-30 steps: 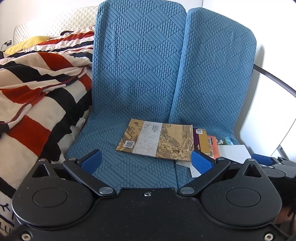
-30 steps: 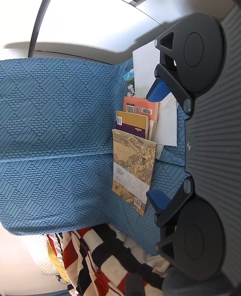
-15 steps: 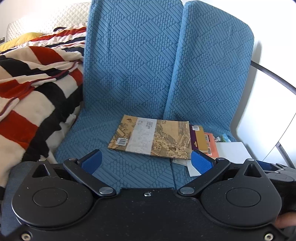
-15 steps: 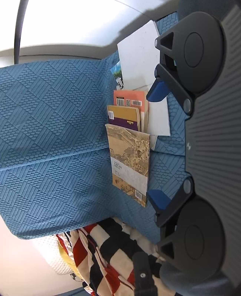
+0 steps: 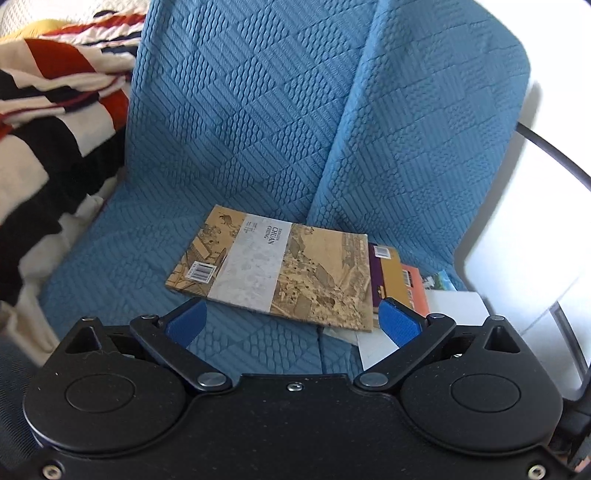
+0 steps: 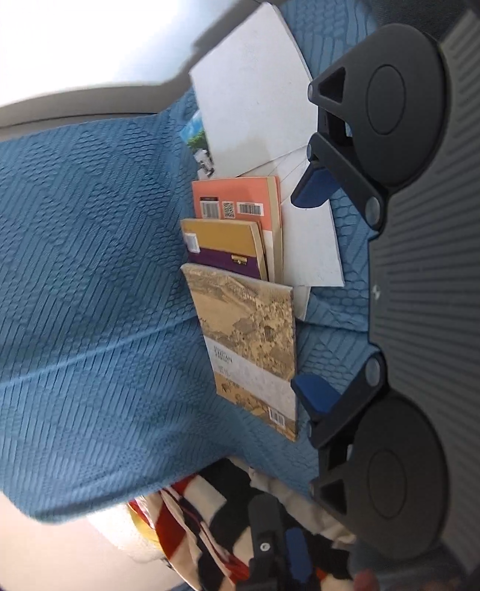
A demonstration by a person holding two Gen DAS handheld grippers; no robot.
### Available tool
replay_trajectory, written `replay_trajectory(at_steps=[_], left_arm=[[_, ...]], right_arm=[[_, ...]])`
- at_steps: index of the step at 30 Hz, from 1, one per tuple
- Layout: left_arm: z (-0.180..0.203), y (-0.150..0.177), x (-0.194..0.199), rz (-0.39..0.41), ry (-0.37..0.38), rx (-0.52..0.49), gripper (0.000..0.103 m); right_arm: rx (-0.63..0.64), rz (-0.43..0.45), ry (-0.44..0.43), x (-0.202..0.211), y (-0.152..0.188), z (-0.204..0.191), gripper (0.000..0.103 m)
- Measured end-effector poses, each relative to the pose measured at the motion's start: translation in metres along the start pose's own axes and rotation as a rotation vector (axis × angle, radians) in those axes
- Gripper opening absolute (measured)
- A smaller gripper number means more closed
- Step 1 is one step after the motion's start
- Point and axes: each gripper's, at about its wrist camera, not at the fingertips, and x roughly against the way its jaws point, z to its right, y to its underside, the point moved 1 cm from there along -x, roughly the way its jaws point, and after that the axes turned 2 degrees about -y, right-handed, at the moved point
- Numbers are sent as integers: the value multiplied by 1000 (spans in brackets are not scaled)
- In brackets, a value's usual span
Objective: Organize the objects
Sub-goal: 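Move both grippers toward the tan illustrated paperback on the pile, then grasp the tan paperback's edge with both grippers and lift it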
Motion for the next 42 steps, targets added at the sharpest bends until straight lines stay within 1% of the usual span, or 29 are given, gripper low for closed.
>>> replay_trajectory(at_steps=[2, 4, 6, 8, 9, 11, 13, 15, 16, 17, 18, 20, 23, 26, 27, 29, 31, 32, 34, 35, 36, 38, 39, 42], left_arm=[[-2, -5, -15, -6, 6, 26, 96], [-5, -9, -30, -15, 14, 55, 95], [-5, -11, -43, -28, 17, 74, 92], [-4, -12, -56, -44, 16, 90, 88], [-4, -12, -62, -53, 19, 103, 87], [-4, -12, -74, -76, 30, 129, 81], [-3, -11, -85, -89, 30, 140, 79], [-5, -7, -94, -110, 32, 164, 75], [-7, -6, -99, -122, 41, 182, 73], [-8, -3, -103, -133, 47, 202, 72], [-11, -1, -106, -143, 52, 227, 71], [-17, 3, -112, -161, 68, 281, 67], [-23, 7, -117, -180, 102, 361, 66], [-26, 10, -123, -206, 136, 426, 66], [-27, 11, -126, -215, 145, 449, 66], [-29, 15, -131, -230, 166, 494, 66], [-29, 18, -135, -248, 189, 535, 66], [-29, 20, -136, -257, 203, 550, 66], [-29, 23, -140, -274, 230, 577, 66], [-30, 24, -142, -281, 246, 599, 67], [-31, 26, -144, -288, 260, 623, 67], [-34, 30, -146, -301, 262, 666, 67], [-35, 31, -145, -297, 262, 676, 67], [-38, 34, -147, -302, 287, 730, 67]], right_arm=[[-28, 0, -14, -10, -3, 4, 97], [-73, 5, -46, -20, -7, 10, 97], [-122, 7, -91, -30, -11, 15, 97], [-132, 5, -102, -41, -15, 17, 97], [-138, -5, -111, -47, -18, 17, 97], [-148, -15, -136, -56, -23, 18, 97], [-134, -25, -144, -66, -26, 20, 97], [-159, -69, -161, -77, -26, 24, 96], [-189, -87, -179, -81, -26, 28, 92], [-217, -109, -199, -86, -26, 31, 84], [-241, -130, -215, -89, -25, 34, 80], [-286, -159, -230, -94, -23, 39, 74], [-361, -179, -237, -97, -23, 46, 67], [-436, -180, -285, -102, -23, 50, 63], [-450, -187, -285, -105, -23, 51, 62], [-474, -204, -272, -109, -22, 53, 56], [-503, -225, -254, -115, -22, 55, 54], [-516, -228, -243, -118, -22, 56, 51], [-543, -229, -225, -122, -21, 60, 41], [-564, -232, -225, -124, -21, 61, 33], [-588, -239, -233, -127, -20, 63, 28], [-623, -261, -238, -128, -17, 66, 24], [-645, -267, -244, -127, -15, 68, 23], [-714, -262, -287, -121, -12, 74, 19]])
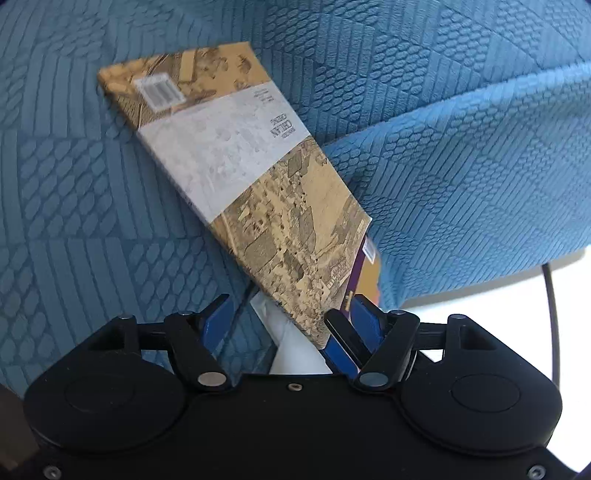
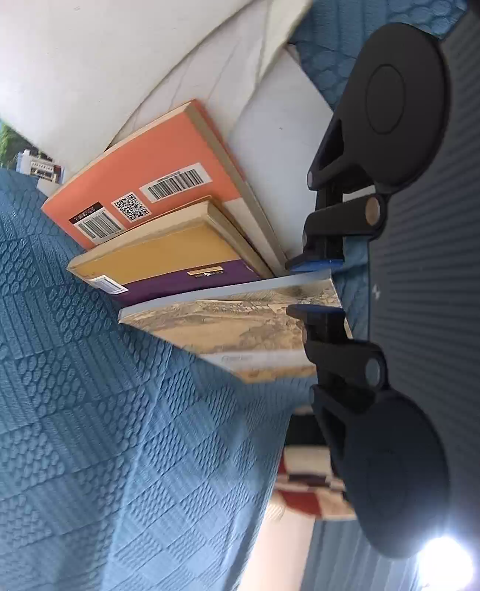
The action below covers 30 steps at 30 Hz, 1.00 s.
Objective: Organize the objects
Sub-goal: 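Grasp the tan paperback's edge with both grippers and lift it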
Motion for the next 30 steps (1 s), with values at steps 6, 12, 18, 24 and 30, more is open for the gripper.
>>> replay_trajectory(at_steps=[6, 12, 18, 24, 30], left_arm=[[-14, -1, -8, -23, 114, 130, 62], [-24, -4, -18, -21, 200, 250, 48], [-24, -1, -21, -48, 217, 257, 27], [-30, 0, -20, -37, 214, 260, 10], [-21, -9, 0, -12, 202, 216, 11]], right_arm=[[-18, -22, -95, 13, 6, -3, 12], [-18, -45, -117, 20, 18, -6, 11], [-32, -67, -130, 24, 31, -8, 11], [-118, -68, -163, 25, 31, -2, 14], [-186, -11, -139, 25, 16, 4, 62]])
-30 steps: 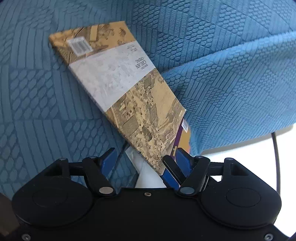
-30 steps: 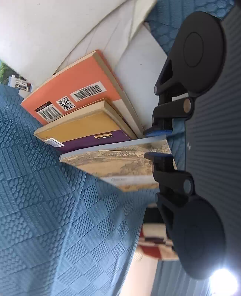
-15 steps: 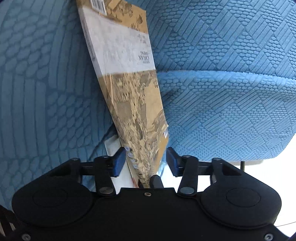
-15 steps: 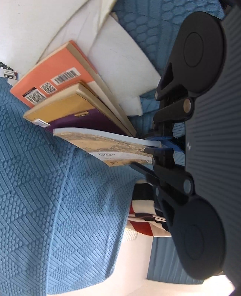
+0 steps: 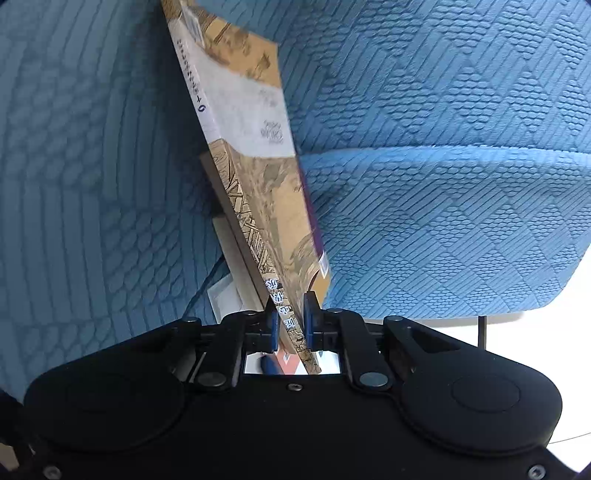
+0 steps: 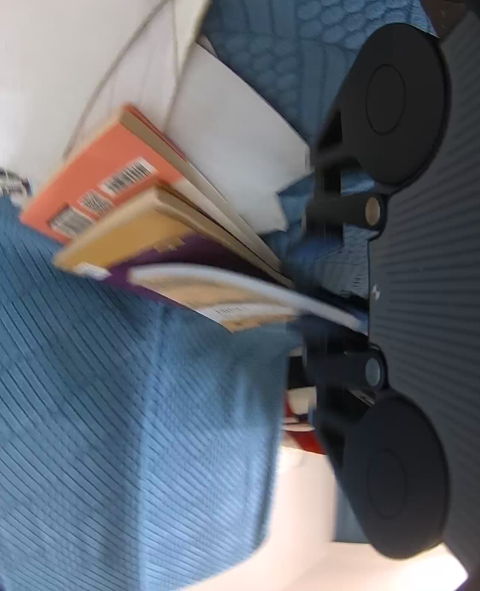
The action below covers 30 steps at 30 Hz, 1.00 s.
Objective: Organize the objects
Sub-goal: 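Grasp the tan paperback's edge with both grippers and lift it, then lay the tan paperback flat beside the pile and open both grippers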
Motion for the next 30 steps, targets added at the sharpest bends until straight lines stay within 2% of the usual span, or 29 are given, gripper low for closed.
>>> replay_trajectory(at_steps=[1, 6, 12, 15, 18, 21, 22, 23, 24, 27, 30], left_arm=[[1, -1, 4, -1, -5, 0, 11], [-1, -4, 27, 1, -28, -8, 11], [-7, -7, 57, 0, -54, -25, 10], [-8, -7, 70, -15, -63, -53, 11], [-13, -3, 83, -21, -67, -53, 11], [-15, -1, 90, -19, -72, -64, 11], [-15, -1, 92, -17, -79, -75, 11], [-15, 0, 95, -13, -91, -87, 12], [-15, 0, 97, -7, -99, -98, 12], [-14, -1, 105, 8, -109, -112, 13], [-7, -6, 116, 19, -98, -138, 14]], right_arm=[[-24, 14, -3, 0, -4, 2, 72], [-60, 42, 10, -8, -15, 6, 72], [-22, -2, 24, -29, -12, -2, 71], [-4, -20, 63, -39, -11, -3, 71], [17, -42, 90, -48, -7, -3, 61], [62, -75, 106, -60, -2, -7, 41], [79, -84, 105, -62, 0, -10, 31], [95, -87, 100, -63, 2, -11, 26], [111, -85, 100, -63, 5, -14, 25], [183, -71, 70, -60, 13, -27, 16], [292, -56, 50, -53, 22, -50, 15]])
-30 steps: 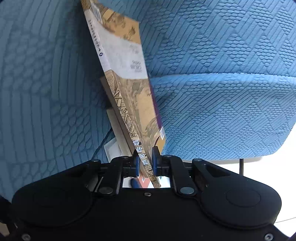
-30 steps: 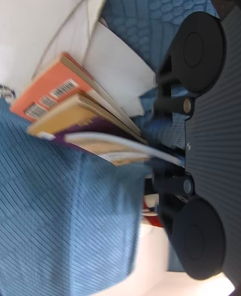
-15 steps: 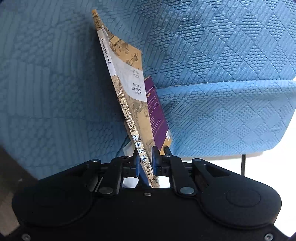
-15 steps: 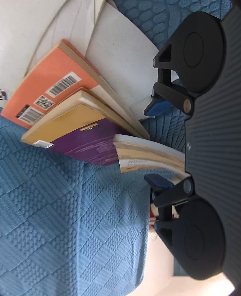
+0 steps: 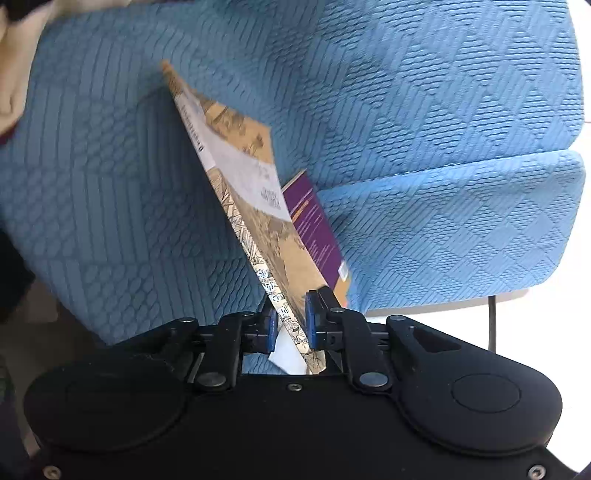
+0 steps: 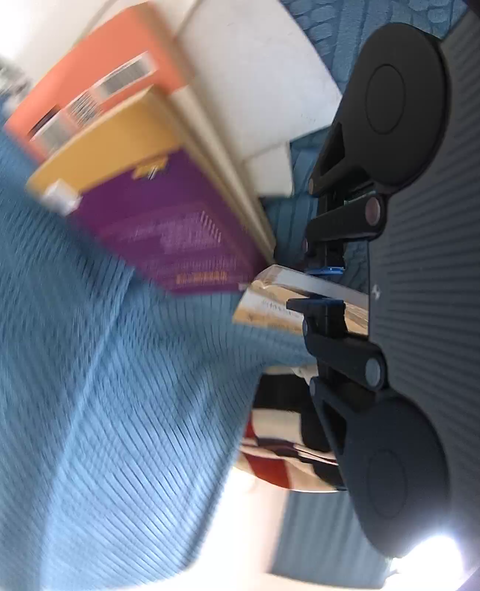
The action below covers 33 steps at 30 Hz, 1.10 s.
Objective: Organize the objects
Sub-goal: 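Lay the tan paperback flat beside the pile and open both grippers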
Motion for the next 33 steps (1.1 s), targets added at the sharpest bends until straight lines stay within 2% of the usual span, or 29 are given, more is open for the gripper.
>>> replay_trajectory(at_steps=[6, 16, 24, 33], left_arm=[[20, -15, 28, -7, 33, -78, 18], [55, -43, 74, -16, 140, -209, 19], [66, -69, 91, -30, 141, -323, 20], [36, -89, 85, -57, 81, -394, 20]], right_arm=[[196, 44, 7, 27, 8, -49, 16], [320, 154, 16, 59, 23, -123, 16], [365, 238, 49, 66, 47, -156, 16], [414, 252, 130, 42, 83, -153, 17]])
